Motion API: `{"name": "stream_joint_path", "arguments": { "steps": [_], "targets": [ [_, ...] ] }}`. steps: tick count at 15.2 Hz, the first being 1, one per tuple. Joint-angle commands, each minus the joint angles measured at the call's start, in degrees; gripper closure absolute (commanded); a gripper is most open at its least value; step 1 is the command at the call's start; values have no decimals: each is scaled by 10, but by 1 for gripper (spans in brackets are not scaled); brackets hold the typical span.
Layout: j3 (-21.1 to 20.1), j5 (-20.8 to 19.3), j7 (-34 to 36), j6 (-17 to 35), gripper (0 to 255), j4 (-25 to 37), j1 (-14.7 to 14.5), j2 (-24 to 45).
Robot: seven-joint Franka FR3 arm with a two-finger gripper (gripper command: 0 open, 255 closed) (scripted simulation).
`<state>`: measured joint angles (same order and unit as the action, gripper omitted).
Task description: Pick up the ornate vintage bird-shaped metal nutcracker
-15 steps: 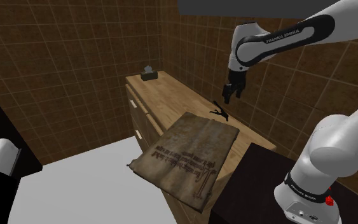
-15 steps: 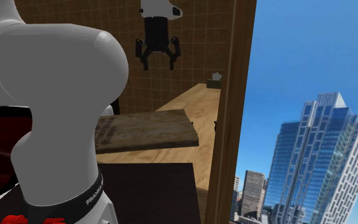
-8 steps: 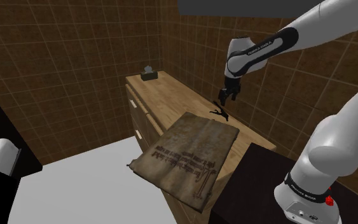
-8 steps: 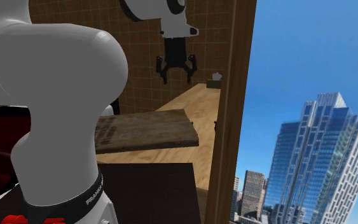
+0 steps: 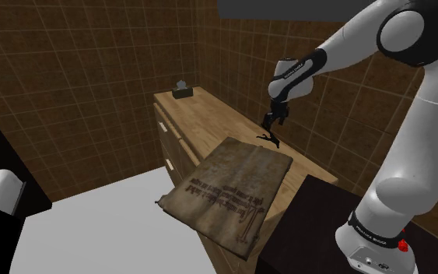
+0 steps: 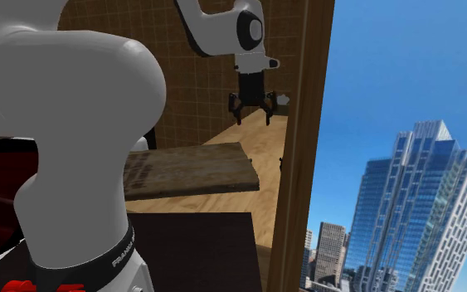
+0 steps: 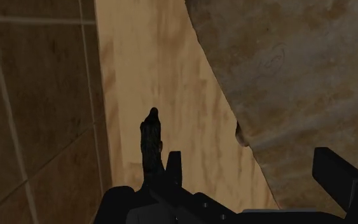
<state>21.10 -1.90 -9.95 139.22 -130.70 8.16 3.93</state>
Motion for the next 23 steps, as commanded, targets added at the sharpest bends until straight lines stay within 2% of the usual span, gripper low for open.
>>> {"name": "stream_joint_path", "arguments": {
  "steps": [1,8,13,22,23],
  "targets": [
    [4,23,-20,23,0,25,9,43],
    [-11,102,-81,68,0,141,64,191],
    [-29,138,-105,79,0,238,108,286],
    [-45,154,-114,117,0,243,119,330],
    [-44,154,-114,116,255,243,120,329]
  ]
}}
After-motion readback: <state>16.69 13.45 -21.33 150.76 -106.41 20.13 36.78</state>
